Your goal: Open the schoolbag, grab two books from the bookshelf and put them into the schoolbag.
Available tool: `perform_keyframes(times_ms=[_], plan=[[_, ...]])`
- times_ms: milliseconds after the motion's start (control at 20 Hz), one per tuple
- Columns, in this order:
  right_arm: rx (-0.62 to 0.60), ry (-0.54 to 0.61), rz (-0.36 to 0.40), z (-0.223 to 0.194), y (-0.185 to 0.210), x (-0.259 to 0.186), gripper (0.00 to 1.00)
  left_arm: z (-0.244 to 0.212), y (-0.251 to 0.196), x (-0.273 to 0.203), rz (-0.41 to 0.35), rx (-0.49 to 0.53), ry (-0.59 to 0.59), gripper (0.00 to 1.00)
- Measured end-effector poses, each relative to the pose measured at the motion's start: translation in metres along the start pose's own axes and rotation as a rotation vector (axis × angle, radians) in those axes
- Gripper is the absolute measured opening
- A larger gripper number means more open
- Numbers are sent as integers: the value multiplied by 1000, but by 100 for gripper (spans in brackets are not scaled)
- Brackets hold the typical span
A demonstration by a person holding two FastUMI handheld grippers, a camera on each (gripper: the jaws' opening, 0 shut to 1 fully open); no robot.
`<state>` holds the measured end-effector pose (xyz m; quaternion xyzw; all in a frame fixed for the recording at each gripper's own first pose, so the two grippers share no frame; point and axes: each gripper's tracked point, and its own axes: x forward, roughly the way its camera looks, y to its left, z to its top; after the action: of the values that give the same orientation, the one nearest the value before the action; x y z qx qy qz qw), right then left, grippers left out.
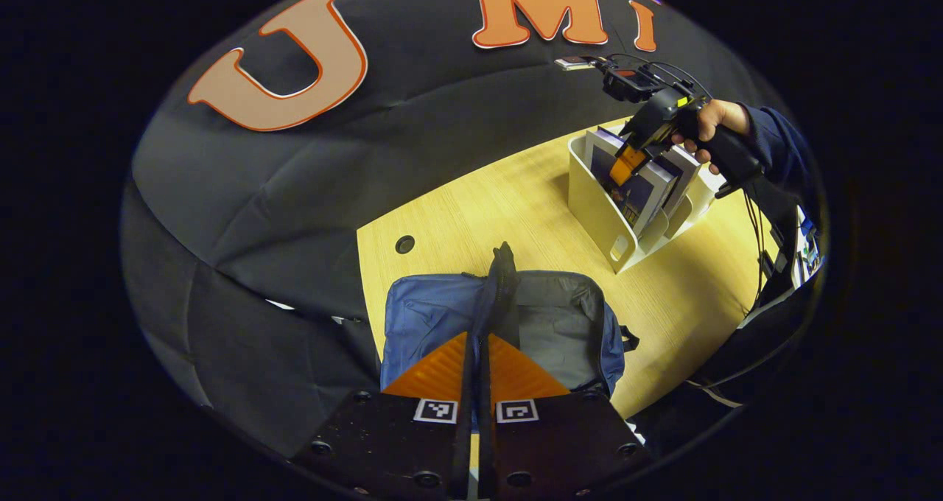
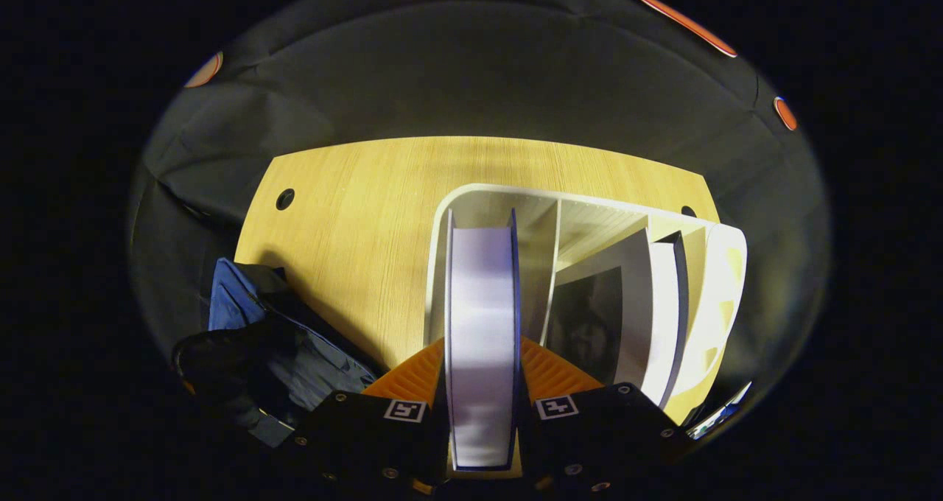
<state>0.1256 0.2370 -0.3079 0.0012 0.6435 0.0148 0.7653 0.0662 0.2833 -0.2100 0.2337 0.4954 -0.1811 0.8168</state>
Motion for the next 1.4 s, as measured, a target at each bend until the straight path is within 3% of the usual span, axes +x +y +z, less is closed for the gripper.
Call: perform_keyframes(times_ms=[100,150,200,500,550,600,850,1200,1400], plan=[[9,29,7,-2,-1,-2,38,0,-1,1,-6,-2,-2,5],[9,45,16,-4,-2,-4,29,-1,-2,1,-10,-4,-1,5],[13,46,21,-5,-4,-5,37,-2,-2,2,-15,-6,-1,5],[44,31,92,-2,-13,-37,36,-6,-4,3,-24,-21,-1,5],[51,24,102,-1,-16,-44,44,-5,-4,3,-26,-23,0,5],[56,18,114,-2,-18,-51,35,-6,-5,3,-28,-23,-1,5],[94,-40,186,2,-34,-101,35,-6,-5,1,-30,-28,0,5],[139,-161,369,-8,-32,-183,34,-7,-1,-1,-47,-55,-3,5],[171,-205,508,-29,-3,-206,34,-3,3,-2,-56,-53,2,5]])
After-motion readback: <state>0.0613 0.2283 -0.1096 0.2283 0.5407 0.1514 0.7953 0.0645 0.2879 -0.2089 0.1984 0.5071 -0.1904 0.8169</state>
